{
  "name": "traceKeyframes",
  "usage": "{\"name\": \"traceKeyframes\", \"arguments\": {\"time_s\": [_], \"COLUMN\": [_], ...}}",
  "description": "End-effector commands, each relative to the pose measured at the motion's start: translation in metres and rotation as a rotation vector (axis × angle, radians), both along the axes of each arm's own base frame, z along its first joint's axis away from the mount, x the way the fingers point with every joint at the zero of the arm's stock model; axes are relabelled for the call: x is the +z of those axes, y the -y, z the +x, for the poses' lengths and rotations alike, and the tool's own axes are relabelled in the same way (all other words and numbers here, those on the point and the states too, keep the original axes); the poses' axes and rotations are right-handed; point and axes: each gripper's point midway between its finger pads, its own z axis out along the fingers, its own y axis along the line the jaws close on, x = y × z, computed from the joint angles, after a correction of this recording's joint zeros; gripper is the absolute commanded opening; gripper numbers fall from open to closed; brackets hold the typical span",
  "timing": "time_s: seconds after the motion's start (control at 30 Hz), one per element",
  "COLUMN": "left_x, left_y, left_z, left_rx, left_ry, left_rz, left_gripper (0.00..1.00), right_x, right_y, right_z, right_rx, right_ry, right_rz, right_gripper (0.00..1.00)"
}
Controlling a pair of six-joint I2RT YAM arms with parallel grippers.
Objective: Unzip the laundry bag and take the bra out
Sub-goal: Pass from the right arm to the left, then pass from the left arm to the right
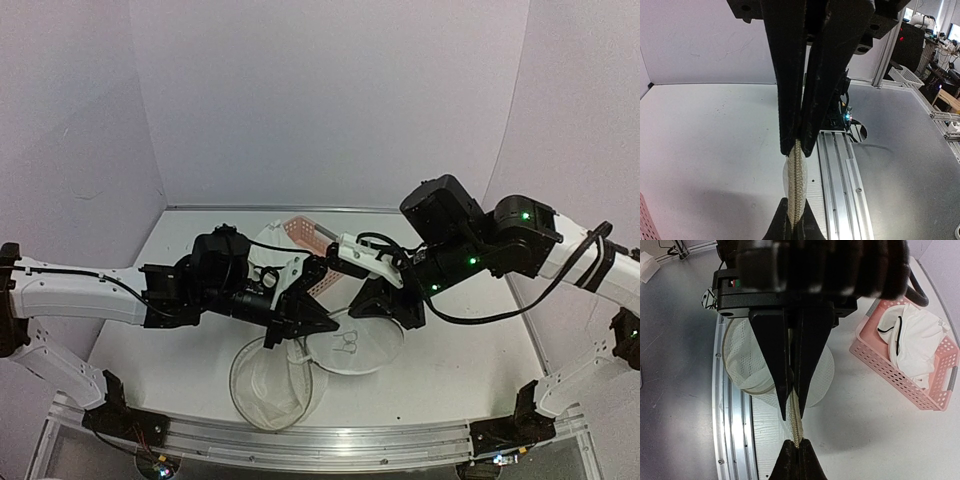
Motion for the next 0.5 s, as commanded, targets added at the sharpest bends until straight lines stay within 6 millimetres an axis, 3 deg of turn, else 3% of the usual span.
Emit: {"name": "traceKeyframes", "arguments": {"time_s": [0.0, 0.1, 0.37, 0.47], "left_x": [0.032, 0.034, 0.027, 0.035], "left_y": [0.005, 0.001, -0.014, -0.024], "left_z": [0.003, 0.009, 0.023, 0.030], "left_rx": [0.001, 0.047, 0.182, 0.247], "left_ry": [0.050, 0.059, 0.046, 0.044], "left_rz": [-0.085, -0.087, -0.127, -0.209], "left_gripper": [0.00, 0.00, 0.00, 0.00], "right_x": [0.025, 0.025, 0.037, 0.039], "right_y": [-0.002, 0.002, 0.025, 0.033], "right_z": [-0.001, 0.008, 0.026, 0.026], "right_rx": [-0.011, -0.075, -0.269, -0.311], "right_ry": [0.036, 0.052, 0.121, 0.125], "right_rz": [0.091, 0.102, 0.295, 0.386], "right_gripper": [0.05, 0.22, 0.53, 0.64]}}
